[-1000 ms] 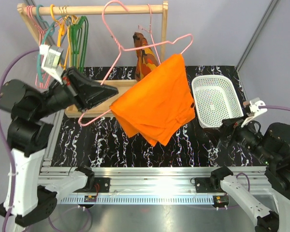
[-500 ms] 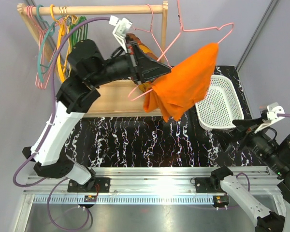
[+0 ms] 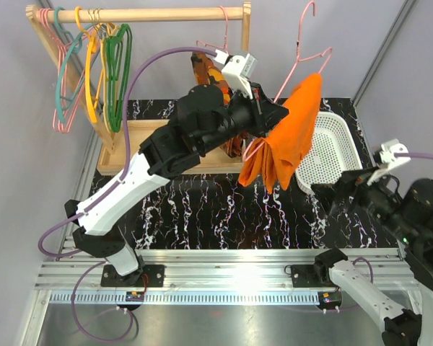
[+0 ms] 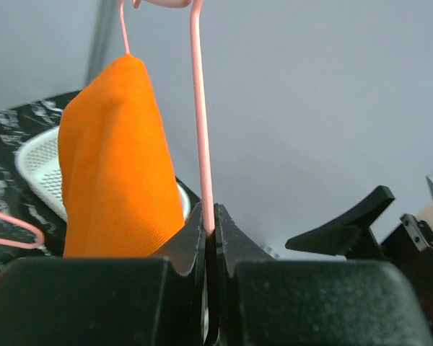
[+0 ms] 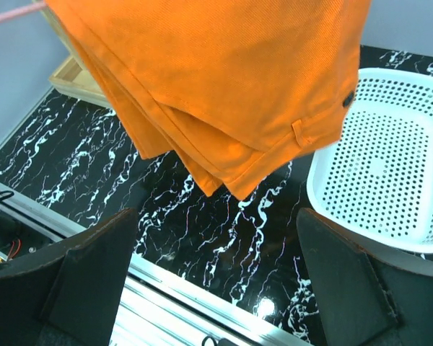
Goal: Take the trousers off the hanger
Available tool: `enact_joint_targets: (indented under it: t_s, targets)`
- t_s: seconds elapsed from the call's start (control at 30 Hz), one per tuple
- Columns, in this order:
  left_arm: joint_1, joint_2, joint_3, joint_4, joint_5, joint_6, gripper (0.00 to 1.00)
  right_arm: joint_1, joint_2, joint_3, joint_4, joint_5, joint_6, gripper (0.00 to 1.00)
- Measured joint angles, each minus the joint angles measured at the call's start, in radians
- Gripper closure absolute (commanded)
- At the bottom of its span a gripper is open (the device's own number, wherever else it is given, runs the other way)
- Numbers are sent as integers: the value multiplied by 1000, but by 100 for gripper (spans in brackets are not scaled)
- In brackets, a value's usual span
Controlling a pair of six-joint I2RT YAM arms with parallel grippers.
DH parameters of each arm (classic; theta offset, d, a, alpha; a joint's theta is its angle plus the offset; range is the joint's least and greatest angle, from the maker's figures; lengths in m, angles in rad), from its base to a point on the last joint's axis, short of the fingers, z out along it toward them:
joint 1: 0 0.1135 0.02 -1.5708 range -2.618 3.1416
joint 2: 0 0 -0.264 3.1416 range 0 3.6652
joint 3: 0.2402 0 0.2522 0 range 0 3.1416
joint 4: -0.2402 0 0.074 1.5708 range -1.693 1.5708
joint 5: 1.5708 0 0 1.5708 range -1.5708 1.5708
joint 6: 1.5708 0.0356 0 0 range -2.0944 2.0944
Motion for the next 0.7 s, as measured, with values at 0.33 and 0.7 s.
enact_joint_targets:
  t_s: [0.33,0.7]
  targets:
    - [-94,18,12,3,-416,92,100,2,198,-75,173,-62,-4,1]
    - [-132,47,23,63,-652,64,100,5,170,-380,541,-132,-10,0]
